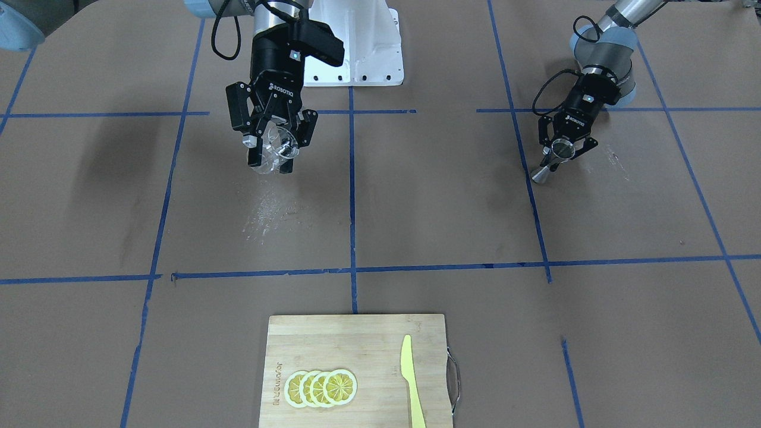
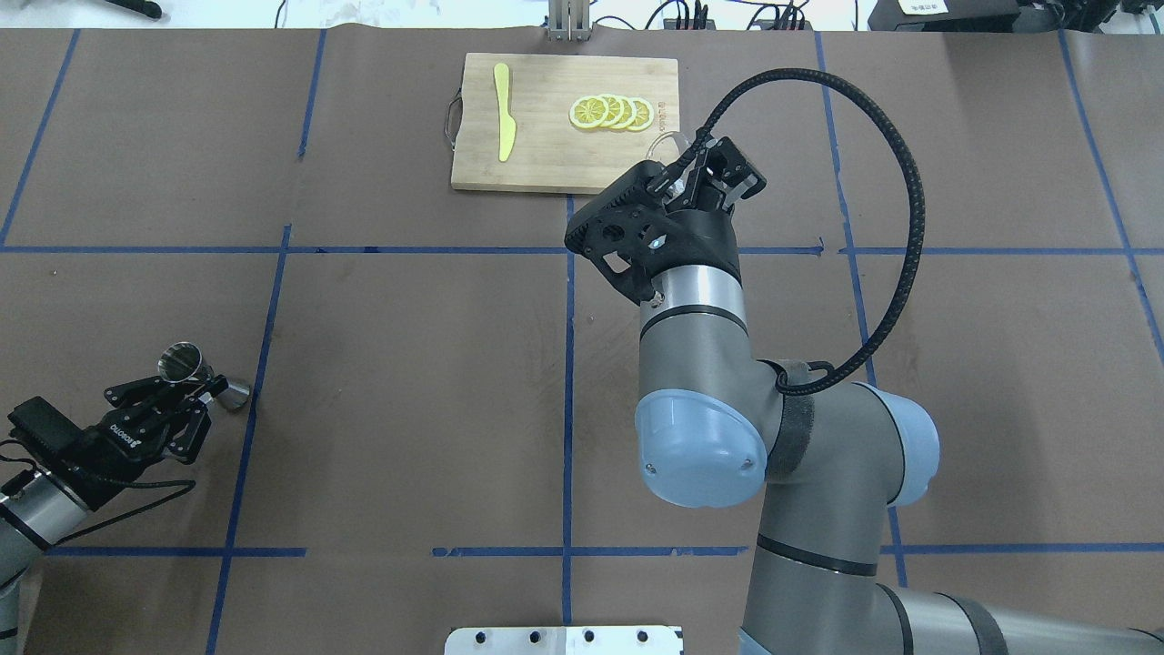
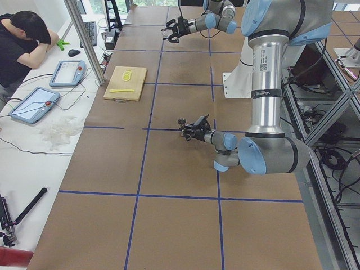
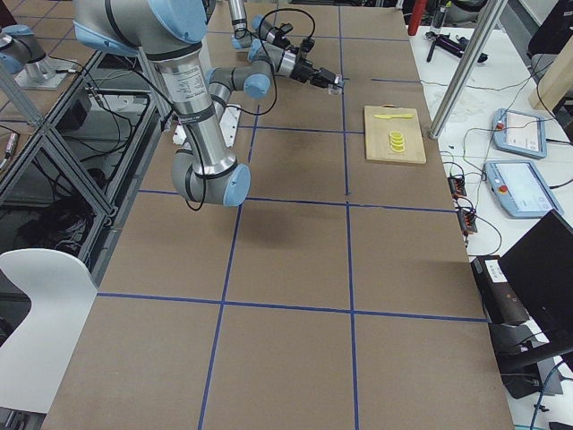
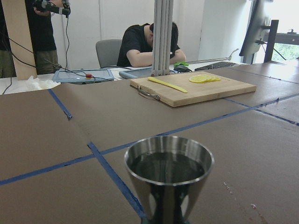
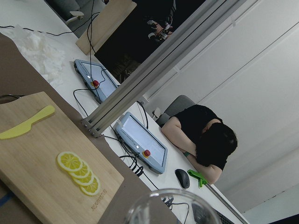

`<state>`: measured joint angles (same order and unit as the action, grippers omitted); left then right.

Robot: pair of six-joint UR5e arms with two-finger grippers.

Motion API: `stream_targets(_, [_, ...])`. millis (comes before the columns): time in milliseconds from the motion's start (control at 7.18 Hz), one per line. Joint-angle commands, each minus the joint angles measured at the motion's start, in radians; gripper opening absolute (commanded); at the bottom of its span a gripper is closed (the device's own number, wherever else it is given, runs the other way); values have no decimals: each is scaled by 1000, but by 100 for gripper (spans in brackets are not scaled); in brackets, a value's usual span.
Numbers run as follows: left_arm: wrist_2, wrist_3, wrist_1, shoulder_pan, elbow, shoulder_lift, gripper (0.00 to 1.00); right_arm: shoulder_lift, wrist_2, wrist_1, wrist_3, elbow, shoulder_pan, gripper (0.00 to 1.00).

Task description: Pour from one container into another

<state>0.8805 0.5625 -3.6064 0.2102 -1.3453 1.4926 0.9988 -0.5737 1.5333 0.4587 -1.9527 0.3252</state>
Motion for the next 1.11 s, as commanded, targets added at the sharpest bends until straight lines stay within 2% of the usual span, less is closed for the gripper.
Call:
stream_targets(0, [0,-1,0,0,0,0,29,1,0,1,0,0,0,0])
stream_targets(278, [0,0,0,0,0,0,37,4,0,-1,0,0,0,0])
stream_targets(696, [0,0,0,-2,6,2,40,4,0,-1,0,0,0,0])
stream_targets(835, [0,-1,0,-2,6,2,50,4,0,-1,0,0,0,0])
stream_targets(974, [0,-1,-2,0,3,2,99,4,0,-1,0,-2,0,0])
